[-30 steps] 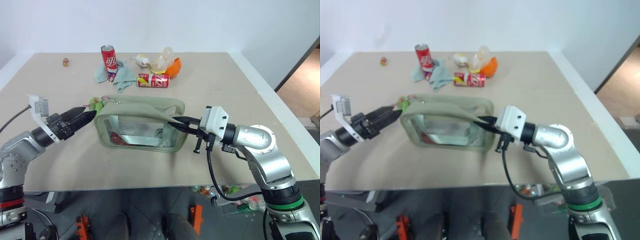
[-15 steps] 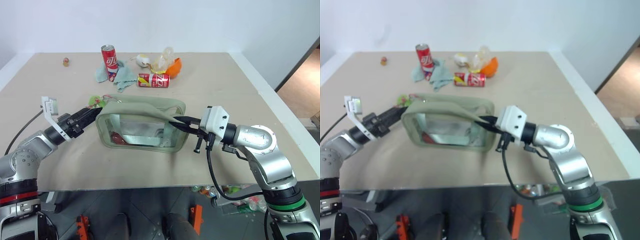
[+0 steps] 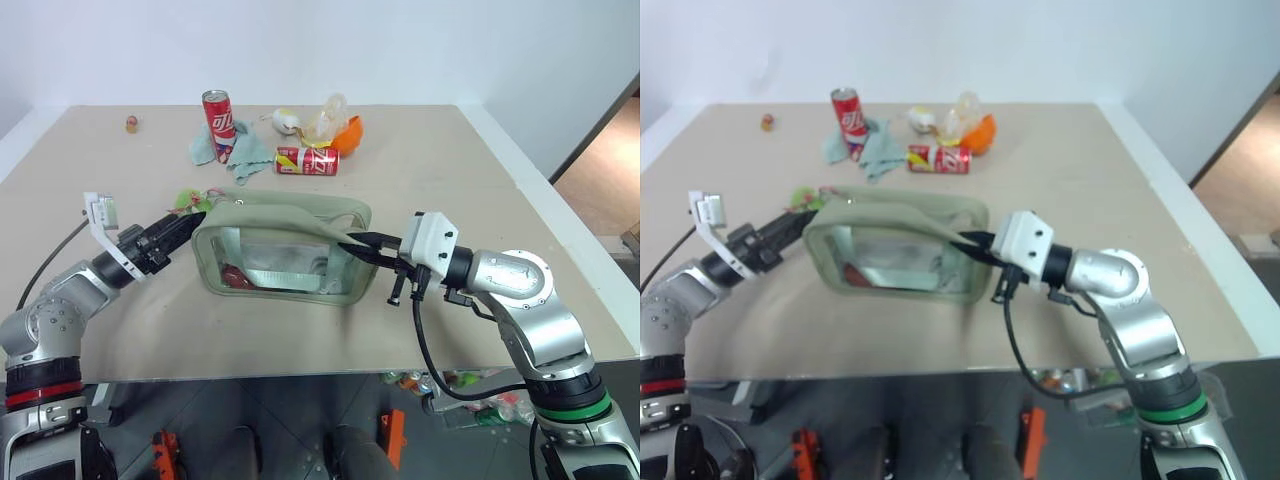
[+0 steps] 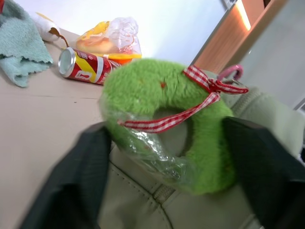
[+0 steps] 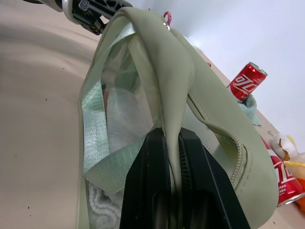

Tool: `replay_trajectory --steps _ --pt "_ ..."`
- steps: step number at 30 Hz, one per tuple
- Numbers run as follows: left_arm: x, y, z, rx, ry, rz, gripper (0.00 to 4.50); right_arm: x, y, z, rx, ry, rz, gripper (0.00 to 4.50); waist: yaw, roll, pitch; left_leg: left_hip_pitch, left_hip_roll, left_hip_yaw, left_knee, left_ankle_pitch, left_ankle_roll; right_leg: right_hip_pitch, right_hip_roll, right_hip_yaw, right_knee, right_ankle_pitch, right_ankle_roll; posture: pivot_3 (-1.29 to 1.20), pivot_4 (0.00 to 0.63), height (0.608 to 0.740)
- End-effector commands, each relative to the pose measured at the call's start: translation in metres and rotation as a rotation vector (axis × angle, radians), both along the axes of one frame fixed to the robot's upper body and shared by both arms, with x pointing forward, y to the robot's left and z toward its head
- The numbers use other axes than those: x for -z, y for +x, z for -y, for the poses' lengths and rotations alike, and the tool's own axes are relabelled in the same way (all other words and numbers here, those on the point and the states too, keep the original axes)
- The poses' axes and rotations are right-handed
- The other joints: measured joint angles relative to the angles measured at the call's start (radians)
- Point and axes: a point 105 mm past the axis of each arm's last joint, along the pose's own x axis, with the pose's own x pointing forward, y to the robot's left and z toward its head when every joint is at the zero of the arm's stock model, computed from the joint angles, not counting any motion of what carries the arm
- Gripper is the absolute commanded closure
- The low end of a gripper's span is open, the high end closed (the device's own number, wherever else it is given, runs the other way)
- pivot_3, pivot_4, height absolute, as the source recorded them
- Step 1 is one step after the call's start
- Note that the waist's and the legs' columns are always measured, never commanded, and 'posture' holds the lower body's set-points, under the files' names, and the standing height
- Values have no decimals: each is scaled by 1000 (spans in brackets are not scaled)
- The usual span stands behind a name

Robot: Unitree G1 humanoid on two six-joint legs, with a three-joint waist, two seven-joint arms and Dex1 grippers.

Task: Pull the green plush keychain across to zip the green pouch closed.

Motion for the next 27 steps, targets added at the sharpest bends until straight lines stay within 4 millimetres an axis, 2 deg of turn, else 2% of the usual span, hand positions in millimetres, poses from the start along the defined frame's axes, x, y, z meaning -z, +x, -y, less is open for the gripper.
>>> replay_trajectory --steps 1,4,5,7,14,19,22,23,27 --pt "-19 -1 -2 -4 32 77 2532 -12 -6 -2 -19 -2 58 4500 0 0 0 0 0 0 0 0 0 0 0 0 0 0 0 0 150 740" --pt "-21 -2 -3 -6 39 87 3490 -11 -6 -3 -20 -3 57 4500 0 0 0 0 0 0 0 0 0 0 0 0 0 0 0 0 150 740" --pt "-22 -2 -4 -8 41 91 3938 -11 -6 -3 -20 -4 56 4500 0 0 0 0 0 0 0 0 0 0 0 0 0 0 0 0 150 740" --pt "-24 -3 -6 -14 48 100 4489 -10 -6 -2 -19 -7 55 4500 0 0 0 0 0 0 0 0 0 0 0 0 0 0 0 0 150 740" --pt "-41 -9 -9 -11 148 168 4489 -8 -6 -1 -16 -16 50 4500 0 0 0 0 0 0 0 0 0 0 0 0 0 0 0 0 150 740" --pt "-50 0 -20 -109 267 226 4489 -7 -6 0 -15 -18 44 4500 0 0 0 0 0 0 0 0 0 0 0 0 0 0 0 0 150 740" --pt "-46 7 -22 -144 327 242 4489 -6 -6 0 -18 -28 44 4500 0 0 0 0 0 0 0 0 0 0 0 0 0 0 0 0 150 740" --pt "-45 8 -21 -142 336 248 4489 -6 -6 0 -18 -29 44 4500 0 0 0 0 0 0 0 0 0 0 0 0 0 0 0 0 150 740" --pt "-63 5 -6 -100 369 331 4489 -6 -5 1 -16 -32 45 4500 0 0 0 0 0 0 0 0 0 0 0 0 0 0 0 0 150 740"
